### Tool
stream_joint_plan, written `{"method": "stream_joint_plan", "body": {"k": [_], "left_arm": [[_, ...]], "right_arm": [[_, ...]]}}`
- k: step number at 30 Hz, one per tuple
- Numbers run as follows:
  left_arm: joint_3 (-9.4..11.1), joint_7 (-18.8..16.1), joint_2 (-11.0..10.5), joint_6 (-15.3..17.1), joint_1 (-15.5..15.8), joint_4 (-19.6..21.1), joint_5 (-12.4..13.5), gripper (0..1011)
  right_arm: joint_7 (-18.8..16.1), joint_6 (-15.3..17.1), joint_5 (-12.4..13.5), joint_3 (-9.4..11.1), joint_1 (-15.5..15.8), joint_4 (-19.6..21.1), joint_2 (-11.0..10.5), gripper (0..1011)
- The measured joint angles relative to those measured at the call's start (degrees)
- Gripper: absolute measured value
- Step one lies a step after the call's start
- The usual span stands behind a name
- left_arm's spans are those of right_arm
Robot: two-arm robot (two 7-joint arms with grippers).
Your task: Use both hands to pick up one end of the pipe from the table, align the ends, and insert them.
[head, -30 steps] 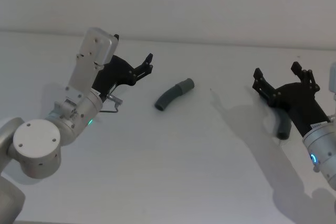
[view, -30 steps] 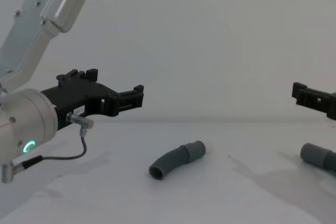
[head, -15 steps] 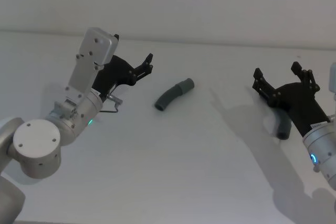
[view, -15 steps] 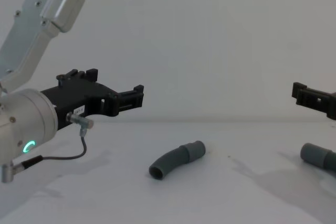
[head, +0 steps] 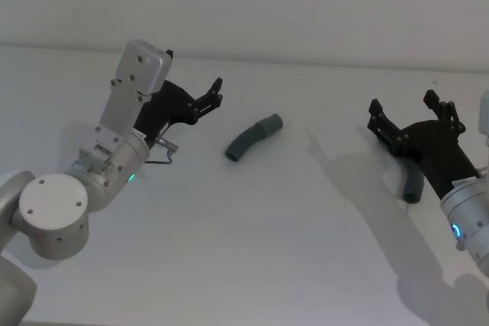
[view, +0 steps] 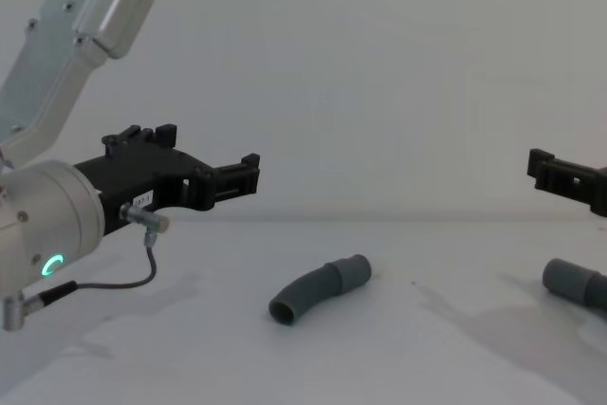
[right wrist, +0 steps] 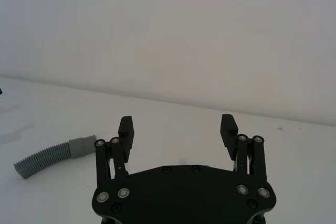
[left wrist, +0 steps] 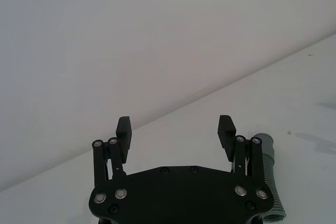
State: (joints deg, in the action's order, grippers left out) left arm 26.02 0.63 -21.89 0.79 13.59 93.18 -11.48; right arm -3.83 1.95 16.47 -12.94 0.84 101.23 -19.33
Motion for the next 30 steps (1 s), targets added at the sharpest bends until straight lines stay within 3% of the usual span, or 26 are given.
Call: {"method": "stream_joint_plan", "body": {"k": [30], "left_arm": [[0.0,0.0,0.0,0.0,0.0,0.0,0.0,1000]], "right_arm": [[0.0,0.2,0.0,0.0,-0.1,-0.2,0.0,1000]]}}
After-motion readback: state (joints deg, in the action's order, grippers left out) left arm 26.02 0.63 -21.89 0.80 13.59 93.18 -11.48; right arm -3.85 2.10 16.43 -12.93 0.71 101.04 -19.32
